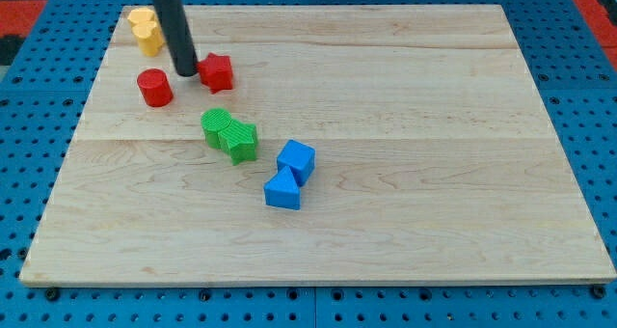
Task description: Move the red circle to the red star
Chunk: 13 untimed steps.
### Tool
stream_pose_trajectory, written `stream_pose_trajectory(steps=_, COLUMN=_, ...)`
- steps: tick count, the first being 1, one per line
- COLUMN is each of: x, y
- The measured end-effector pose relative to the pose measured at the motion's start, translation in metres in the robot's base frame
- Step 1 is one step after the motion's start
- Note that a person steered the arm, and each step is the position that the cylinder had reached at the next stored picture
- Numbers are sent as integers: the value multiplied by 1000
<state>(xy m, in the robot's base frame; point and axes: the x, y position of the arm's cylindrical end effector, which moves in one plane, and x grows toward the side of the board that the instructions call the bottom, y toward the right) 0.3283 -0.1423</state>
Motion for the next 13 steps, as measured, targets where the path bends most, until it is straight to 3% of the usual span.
stream_pose_trajectory(steps=1, x=6, y=54)
stream_pose_trajectory(steps=3, x=68, y=-52)
stream_pose_trajectory(steps=7, x=68, y=-137)
stream_pose_trajectory(steps=10, x=58, y=-152)
stream_pose_trajectory(steps=11, x=35, y=-94)
stream_pose_trajectory(steps=12, x=32, y=-1)
stream_pose_trajectory(steps=13, x=29, y=53)
